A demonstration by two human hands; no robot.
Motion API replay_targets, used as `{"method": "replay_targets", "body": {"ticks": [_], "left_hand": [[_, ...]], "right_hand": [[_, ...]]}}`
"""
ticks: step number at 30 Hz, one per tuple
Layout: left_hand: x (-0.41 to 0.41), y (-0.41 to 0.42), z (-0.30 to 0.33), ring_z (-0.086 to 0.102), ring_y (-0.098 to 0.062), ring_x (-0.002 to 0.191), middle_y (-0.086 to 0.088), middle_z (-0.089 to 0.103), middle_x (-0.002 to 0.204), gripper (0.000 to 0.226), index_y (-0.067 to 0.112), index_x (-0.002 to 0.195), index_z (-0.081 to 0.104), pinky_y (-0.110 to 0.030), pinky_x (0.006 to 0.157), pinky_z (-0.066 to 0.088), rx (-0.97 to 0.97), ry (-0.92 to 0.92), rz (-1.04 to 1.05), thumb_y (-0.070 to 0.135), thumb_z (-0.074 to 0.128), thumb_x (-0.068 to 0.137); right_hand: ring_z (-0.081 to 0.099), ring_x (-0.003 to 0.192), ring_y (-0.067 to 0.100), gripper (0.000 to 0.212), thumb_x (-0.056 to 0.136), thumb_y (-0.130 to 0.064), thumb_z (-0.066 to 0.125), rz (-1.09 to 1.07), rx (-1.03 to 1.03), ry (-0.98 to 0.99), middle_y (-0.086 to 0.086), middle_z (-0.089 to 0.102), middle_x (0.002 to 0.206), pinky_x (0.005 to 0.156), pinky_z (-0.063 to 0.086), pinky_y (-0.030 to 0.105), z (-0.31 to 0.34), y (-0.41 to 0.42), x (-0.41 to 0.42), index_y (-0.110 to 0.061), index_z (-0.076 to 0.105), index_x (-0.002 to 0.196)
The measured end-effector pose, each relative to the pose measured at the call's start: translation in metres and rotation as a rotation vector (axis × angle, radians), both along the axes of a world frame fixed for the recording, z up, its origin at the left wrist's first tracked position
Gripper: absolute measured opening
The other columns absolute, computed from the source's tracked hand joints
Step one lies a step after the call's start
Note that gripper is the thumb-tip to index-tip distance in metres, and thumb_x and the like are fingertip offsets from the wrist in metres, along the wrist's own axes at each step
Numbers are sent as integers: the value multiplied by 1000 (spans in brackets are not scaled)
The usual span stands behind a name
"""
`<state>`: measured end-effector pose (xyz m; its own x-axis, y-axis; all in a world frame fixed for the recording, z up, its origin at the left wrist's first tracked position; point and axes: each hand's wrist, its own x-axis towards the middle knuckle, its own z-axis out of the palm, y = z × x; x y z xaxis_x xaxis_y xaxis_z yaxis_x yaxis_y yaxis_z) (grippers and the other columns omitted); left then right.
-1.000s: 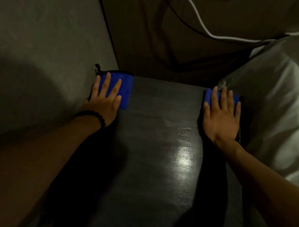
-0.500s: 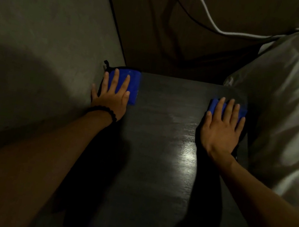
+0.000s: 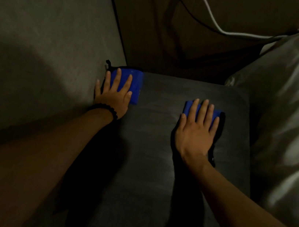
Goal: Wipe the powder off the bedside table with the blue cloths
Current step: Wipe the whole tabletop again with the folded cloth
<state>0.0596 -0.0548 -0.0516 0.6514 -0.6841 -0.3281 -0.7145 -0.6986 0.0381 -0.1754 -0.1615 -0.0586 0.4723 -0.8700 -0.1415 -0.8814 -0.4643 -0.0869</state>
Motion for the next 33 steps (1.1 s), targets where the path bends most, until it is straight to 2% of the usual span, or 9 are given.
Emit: {"method": "replay_targets", "body": {"ticks": [6,11,15,18,21,24,28,31,33], "left_hand": [[-10,11,10,-1,-34,149,-10,-9,163,57,27,154,2,-54,120,8,-230,-4,-31,38,26,103],[-11,27,12,8,-34,148,-8,4,163,52,31,152,21,-60,116,8,-193,-102,2,35,36,102],[-17,32,17,30,-35,137,-17,20,157,54,24,152,22,-52,110,33,-270,-43,125,34,38,101],[-17,35,22,38,-34,130,-16,32,150,41,17,140,42,-50,103,40,-339,-89,153,28,42,100],[-16,37,25,43,-33,122,-15,43,139,30,13,125,55,-47,100,41,-424,-102,176,16,48,96],[-16,38,27,46,-34,118,-16,49,131,30,8,116,61,-46,99,41,-506,-73,189,2,51,89],[-14,42,25,41,-32,131,-15,45,143,41,7,127,58,-47,109,35,-488,-8,161,-5,46,90],[-16,42,22,29,-29,142,-14,32,155,45,7,137,50,-42,117,27,-486,53,148,-5,43,94],[-16,43,21,24,-30,145,-16,26,157,45,7,140,47,-42,119,25,-481,80,127,-5,42,96]], "right_hand": [[-15,154,26,64,108,-47,10,96,-3,-28,11,-9,169,122,-14,47,0,28,22,-18,-7,162],[-14,155,26,64,108,-48,10,130,-21,-38,11,-8,170,122,-14,46,-5,44,35,-18,-7,162],[-14,155,26,64,107,-47,8,171,-4,-42,11,-10,170,125,-8,49,-4,54,43,-18,-9,161],[-16,155,26,64,107,-47,7,213,19,-51,11,-13,169,125,-6,49,-2,66,50,-18,-11,161],[-17,155,25,63,108,-46,6,254,49,-66,11,-14,169,125,-6,48,1,74,57,-18,-11,161],[-17,155,24,63,108,-45,8,281,97,-96,11,-14,169,126,-5,47,5,73,57,-17,-9,162],[-5,157,30,66,105,-32,37,317,113,-218,21,-5,169,127,-1,45,13,72,46,-11,11,163],[-11,156,30,67,105,-38,25,323,63,-79,18,-10,169,126,-5,49,7,80,40,-15,-1,163],[-13,156,30,66,105,-40,18,302,58,-63,16,-12,169,126,-6,48,3,85,41,-17,-7,162]]}}
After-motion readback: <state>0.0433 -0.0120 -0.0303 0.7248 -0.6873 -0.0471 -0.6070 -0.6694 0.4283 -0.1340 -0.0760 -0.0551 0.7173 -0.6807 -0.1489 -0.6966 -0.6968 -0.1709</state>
